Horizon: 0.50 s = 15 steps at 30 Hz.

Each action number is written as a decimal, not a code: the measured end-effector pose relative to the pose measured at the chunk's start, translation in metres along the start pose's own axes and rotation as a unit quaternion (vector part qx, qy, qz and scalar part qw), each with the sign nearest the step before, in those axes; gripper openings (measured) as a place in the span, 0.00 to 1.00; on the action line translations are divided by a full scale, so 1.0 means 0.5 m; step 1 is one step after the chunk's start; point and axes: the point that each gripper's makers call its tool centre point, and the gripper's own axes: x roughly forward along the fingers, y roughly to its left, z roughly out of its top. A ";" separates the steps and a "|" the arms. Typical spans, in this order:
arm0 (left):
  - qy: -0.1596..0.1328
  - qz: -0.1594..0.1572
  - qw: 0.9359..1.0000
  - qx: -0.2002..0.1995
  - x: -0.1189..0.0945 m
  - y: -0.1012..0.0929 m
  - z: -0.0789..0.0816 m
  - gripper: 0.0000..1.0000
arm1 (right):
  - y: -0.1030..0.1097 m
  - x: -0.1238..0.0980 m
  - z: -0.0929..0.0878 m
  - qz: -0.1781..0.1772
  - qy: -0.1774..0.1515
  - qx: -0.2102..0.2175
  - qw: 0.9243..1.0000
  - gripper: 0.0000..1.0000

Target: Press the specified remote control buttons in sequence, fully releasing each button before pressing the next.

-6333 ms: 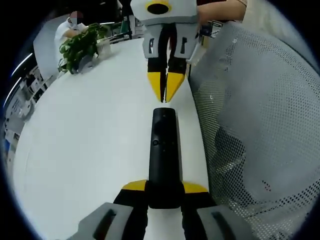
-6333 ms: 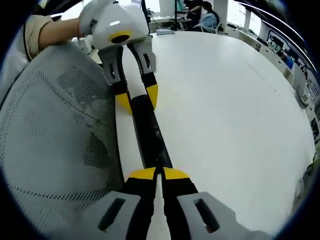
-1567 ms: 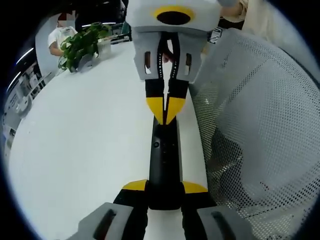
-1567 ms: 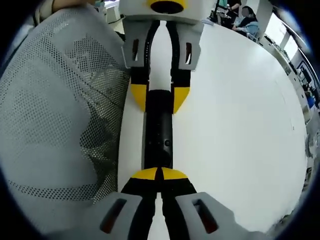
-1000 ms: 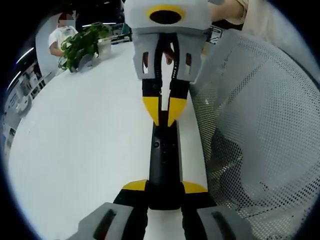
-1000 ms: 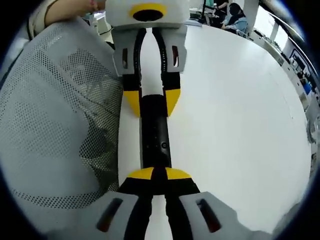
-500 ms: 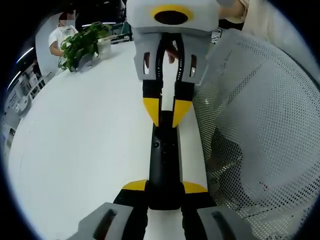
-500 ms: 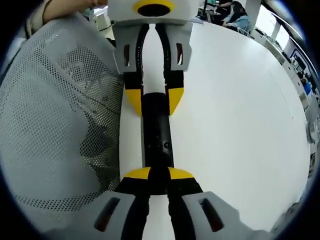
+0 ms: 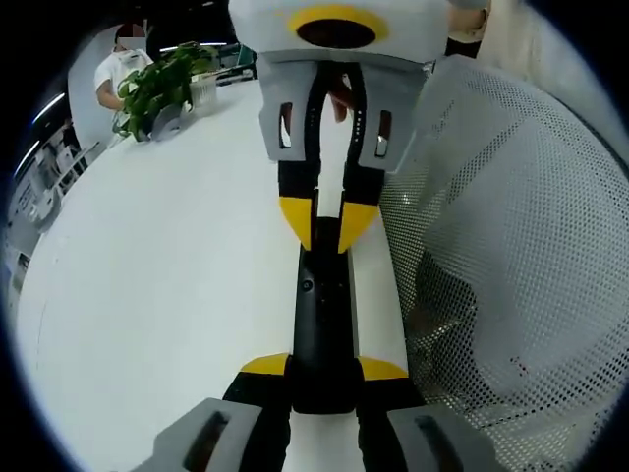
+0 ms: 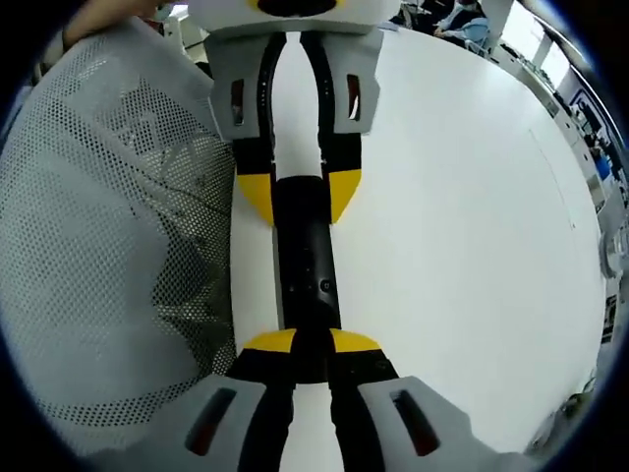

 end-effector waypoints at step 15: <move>-0.001 0.001 1.000 -0.001 0.000 0.000 0.000 0.24 | -0.001 0.000 0.013 -0.008 -0.030 -0.004 1.000 0.11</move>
